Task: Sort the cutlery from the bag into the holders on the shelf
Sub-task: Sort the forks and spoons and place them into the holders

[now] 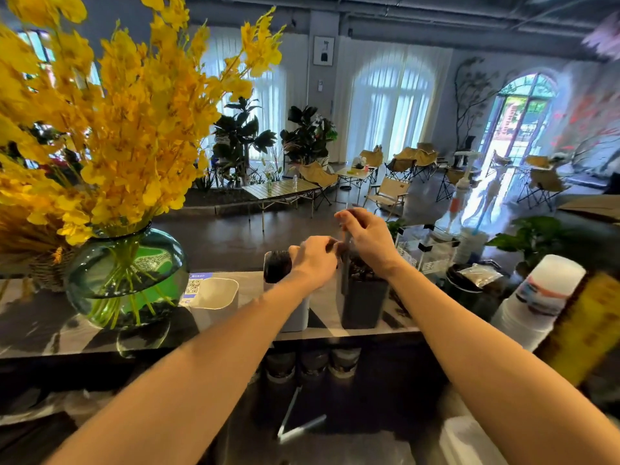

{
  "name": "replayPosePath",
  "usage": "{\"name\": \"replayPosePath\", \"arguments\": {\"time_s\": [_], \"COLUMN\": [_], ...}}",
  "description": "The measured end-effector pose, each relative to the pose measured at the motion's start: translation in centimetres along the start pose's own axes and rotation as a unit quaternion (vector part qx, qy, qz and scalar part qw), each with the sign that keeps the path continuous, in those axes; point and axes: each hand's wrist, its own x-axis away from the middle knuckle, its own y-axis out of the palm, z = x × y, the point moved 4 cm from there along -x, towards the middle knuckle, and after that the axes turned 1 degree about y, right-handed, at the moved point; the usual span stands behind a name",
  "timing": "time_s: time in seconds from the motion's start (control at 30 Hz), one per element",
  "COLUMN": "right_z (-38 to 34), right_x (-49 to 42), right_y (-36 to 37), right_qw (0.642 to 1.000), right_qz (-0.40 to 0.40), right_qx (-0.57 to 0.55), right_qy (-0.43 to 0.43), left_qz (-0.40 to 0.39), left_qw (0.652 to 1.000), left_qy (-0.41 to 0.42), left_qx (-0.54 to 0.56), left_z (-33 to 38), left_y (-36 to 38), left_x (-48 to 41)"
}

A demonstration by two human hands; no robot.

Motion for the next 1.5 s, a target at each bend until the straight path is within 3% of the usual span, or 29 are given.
{"name": "replayPosePath", "arguments": {"time_s": [0.1, 0.23, 0.3, 0.37, 0.47, 0.6, 0.7, 0.87, 1.1, 1.5], "right_z": [0.2, 0.4, 1.1, 3.0, 5.7, 7.1, 6.7, 5.5, 13.5, 27.0], "right_x": [-0.1, 0.0, -0.2, -0.2, 0.9, 2.4, 3.7, 9.4, 26.6, 48.9], "right_y": [-4.0, -7.4, -7.2, -5.9, -3.3, -2.8, -3.8, -5.7, -3.1, -0.6], "right_qw": [0.998, 0.988, 0.987, 0.992, 0.977, 0.981, 0.988, 0.994, 0.983, 0.917], "right_qz": [0.063, 0.151, 0.151, 0.081, -0.036, -0.068, -0.042, 0.071, 0.050, -0.024], "right_qx": [-0.008, 0.023, 0.044, 0.097, 0.208, 0.166, 0.134, 0.082, 0.034, 0.066], "right_qy": [-0.001, -0.026, -0.025, 0.004, 0.026, 0.069, 0.060, 0.027, 0.172, 0.392], "left_qz": [-0.031, -0.132, -0.159, -0.174, -0.175, -0.175, -0.156, -0.081, -0.142, -0.287], "left_qw": [0.998, 0.986, 0.981, 0.978, 0.975, 0.977, 0.982, 0.994, 0.990, 0.948], "left_qy": [0.041, 0.073, 0.068, 0.062, 0.055, 0.042, 0.035, 0.063, 0.025, -0.124], "left_qx": [-0.036, -0.074, -0.085, -0.100, -0.128, -0.111, -0.104, -0.045, -0.001, 0.058], "left_z": [0.8, 0.4, -0.1, -0.4, -0.4, -0.4, -0.8, -1.4, -7.4, -16.2], "left_y": [1.6, 4.1, 4.9, 5.9, 6.6, 6.2, 5.7, 5.4, 13.1, 23.9], "left_x": [-0.6, -0.1, 0.4, 0.7, 1.1, 1.6, 2.3, 5.3, 16.3, 34.3]}}
